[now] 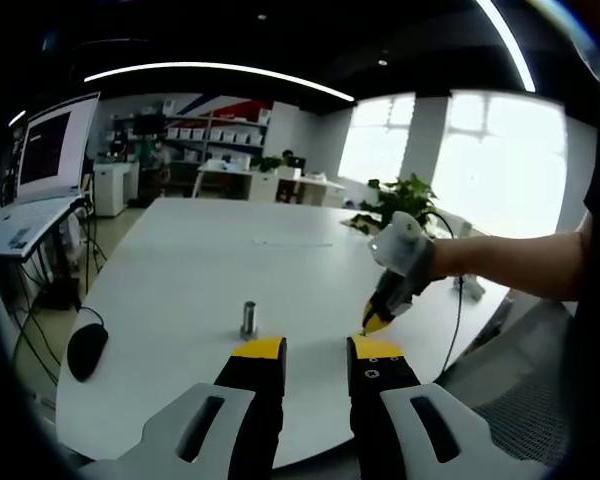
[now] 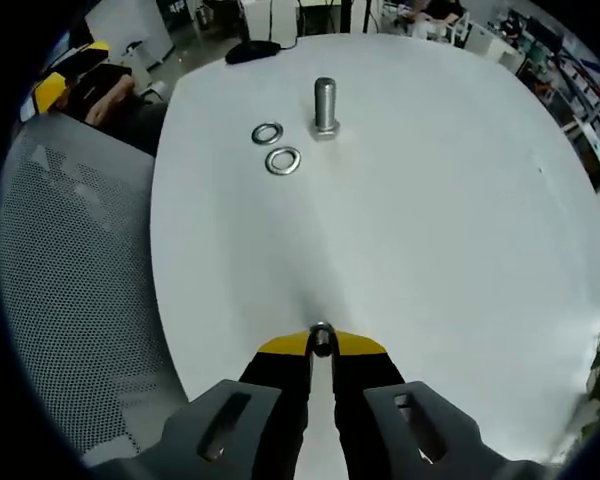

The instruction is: Place the washer onto the threaded stud by aligning its center hole with the stud, sliding it down to the base, and recovering from edge contact or off-axis alignment until the washer reaches the visible bottom stop.

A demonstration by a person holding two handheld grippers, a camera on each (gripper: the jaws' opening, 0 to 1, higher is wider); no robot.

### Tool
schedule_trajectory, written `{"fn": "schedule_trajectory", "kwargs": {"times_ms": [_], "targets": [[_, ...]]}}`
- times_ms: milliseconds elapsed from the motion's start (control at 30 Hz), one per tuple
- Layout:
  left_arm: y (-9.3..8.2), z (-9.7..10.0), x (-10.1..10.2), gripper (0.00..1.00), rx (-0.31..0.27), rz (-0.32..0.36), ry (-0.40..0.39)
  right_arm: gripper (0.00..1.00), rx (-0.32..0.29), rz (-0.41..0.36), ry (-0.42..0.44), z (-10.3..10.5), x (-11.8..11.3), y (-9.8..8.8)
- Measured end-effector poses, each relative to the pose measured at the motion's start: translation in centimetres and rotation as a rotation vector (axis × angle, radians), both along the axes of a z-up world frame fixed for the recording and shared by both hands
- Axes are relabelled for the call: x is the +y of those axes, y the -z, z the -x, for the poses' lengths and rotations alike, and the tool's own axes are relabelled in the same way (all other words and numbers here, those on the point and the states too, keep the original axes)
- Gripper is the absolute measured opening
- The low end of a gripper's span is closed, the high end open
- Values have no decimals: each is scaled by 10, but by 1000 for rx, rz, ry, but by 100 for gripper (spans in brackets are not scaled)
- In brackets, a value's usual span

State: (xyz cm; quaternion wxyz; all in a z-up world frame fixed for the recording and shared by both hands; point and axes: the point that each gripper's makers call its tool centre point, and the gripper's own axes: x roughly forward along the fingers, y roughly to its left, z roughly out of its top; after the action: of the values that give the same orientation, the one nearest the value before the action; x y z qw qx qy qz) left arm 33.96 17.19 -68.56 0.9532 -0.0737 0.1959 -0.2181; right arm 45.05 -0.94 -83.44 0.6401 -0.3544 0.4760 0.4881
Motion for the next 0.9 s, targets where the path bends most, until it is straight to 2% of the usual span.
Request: {"fn": "schedule_trajectory", "kwargs": {"times_ms": [200,400,567,633,733,900], "targets": [[0,0,0,22,-1,1,1,9,-7,9,10,-9,-2,0],[0,0,0,22,-4,1,2,9,-13,26,-5,-9,-3,0],[-1,0,-1,22,-5,2,3,14,-34,23,-7,-10,1,-5],[-1,0,-1,22,-5,3,4,18,-74,21,-43,-11,7,-12],[-1,0,-1,22,-5,2,6,19,-94,1,-63,-11,18,-22],[-2,1,-3,22,-6,1,11,20,-74,-58,-138,-4,46,-29]]}}
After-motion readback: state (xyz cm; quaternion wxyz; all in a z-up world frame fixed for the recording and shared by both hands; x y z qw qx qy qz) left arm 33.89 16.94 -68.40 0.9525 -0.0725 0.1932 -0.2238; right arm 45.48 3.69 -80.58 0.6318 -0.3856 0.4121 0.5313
